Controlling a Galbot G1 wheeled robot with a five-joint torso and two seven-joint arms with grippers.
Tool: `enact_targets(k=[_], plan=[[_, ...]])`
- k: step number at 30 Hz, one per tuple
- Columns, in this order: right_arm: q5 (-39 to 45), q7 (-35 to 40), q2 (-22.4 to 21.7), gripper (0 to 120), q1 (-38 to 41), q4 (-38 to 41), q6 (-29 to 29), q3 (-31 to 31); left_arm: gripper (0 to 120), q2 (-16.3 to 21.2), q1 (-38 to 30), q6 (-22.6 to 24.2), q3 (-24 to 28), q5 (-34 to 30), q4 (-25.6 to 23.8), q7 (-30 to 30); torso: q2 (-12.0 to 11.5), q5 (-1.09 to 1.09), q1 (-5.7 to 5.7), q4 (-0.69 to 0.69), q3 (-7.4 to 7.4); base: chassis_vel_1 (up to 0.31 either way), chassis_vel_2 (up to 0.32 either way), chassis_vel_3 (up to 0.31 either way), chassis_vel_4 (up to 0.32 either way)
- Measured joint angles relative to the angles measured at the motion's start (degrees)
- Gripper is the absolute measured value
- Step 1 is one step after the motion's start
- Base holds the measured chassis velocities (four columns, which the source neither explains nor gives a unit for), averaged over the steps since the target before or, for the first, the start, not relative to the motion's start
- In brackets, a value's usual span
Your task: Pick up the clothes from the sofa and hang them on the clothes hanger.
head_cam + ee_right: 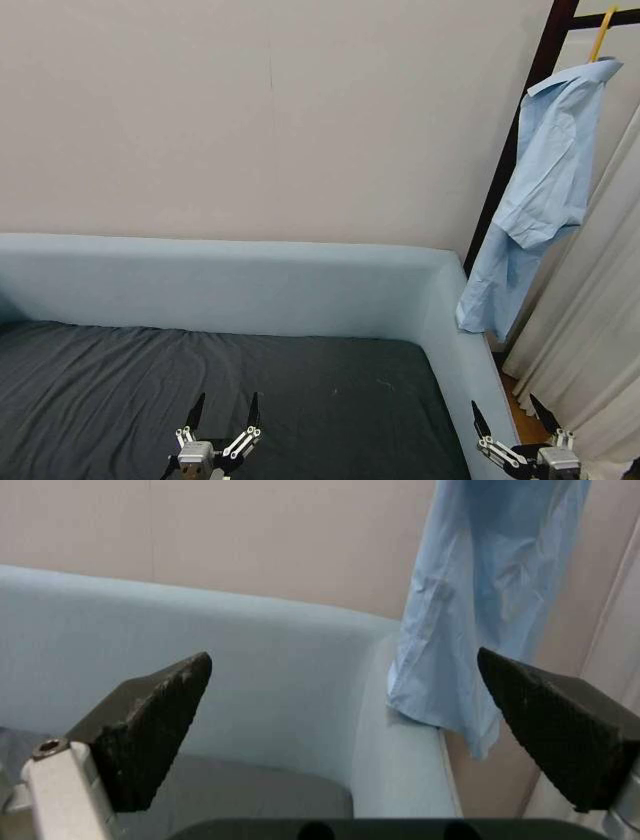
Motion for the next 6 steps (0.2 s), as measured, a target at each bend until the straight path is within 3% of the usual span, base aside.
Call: enact_targets(k=[6], plan=[[0.1, 0.2, -0.1, 100, 0.1, 0.1, -0.3, 0.1, 100, 0.0, 0.0, 0.0, 0.0, 0.0, 0.0, 0.0, 0.0, 0.0, 0.0, -0.01, 0.0, 0.0, 0.0, 0.0, 0.0]])
